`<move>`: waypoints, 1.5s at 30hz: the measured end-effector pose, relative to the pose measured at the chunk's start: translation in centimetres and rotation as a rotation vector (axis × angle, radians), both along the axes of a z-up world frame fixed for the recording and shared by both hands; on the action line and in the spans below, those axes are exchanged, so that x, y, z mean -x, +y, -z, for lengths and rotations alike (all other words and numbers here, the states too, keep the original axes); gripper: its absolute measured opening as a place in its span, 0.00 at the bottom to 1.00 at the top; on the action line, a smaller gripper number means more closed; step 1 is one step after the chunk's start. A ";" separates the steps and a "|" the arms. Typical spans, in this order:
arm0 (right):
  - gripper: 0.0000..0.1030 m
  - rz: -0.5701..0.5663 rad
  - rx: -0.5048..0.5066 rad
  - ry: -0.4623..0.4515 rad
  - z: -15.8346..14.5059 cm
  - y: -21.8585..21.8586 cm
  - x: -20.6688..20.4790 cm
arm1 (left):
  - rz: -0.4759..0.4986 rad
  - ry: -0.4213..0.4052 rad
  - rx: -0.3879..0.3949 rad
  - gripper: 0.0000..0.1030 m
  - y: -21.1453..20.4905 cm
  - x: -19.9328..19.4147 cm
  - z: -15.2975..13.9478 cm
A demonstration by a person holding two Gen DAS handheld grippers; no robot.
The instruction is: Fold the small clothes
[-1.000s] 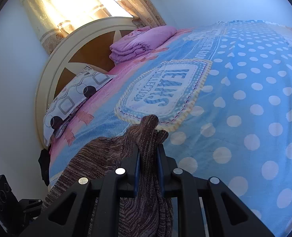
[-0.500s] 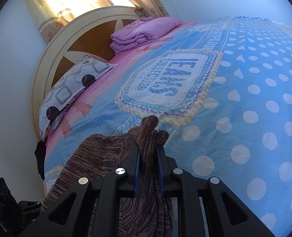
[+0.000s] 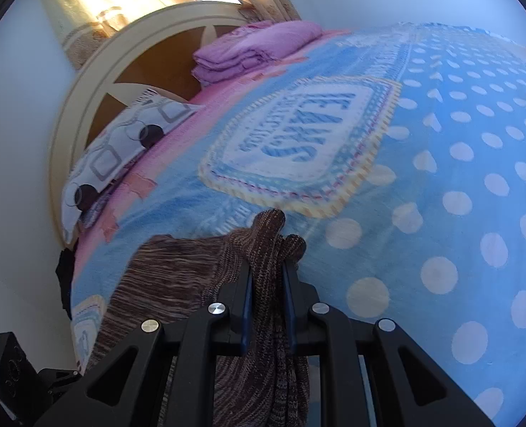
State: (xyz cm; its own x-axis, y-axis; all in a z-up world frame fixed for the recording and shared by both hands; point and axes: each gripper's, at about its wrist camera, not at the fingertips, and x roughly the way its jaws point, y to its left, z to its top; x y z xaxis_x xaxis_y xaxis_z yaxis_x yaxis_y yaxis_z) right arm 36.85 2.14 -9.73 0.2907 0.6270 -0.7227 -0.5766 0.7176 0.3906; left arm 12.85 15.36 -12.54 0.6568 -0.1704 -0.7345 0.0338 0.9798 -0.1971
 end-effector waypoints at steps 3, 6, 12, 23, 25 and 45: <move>0.15 0.001 0.026 0.023 1.2 0.1 -0.3 | -0.013 0.005 0.003 0.30 0.0 0.3 0.7; 0.16 0.011 0.020 0.040 1.7 -0.1 -0.5 | -0.022 -0.001 -0.007 0.35 -0.2 0.7 0.6; 0.20 0.017 0.044 -0.007 0.3 -1.0 0.8 | -0.023 -0.020 -0.088 0.41 -1.1 2.2 -1.8; 0.46 -0.121 -0.001 -0.033 -3.0 -8.3 15.7 | -0.208 -0.224 -0.290 0.84 0.8 1.2 -5.2; 0.45 -0.127 0.001 0.003 -1.5 -8.4 17.1 | -0.247 -0.165 -0.325 0.84 1.5 -0.9 -3.4; 0.03 -0.033 0.015 0.032 2.4 -11.4 17.1 | -0.312 -0.090 -0.239 0.98 2.5 0.3 -0.7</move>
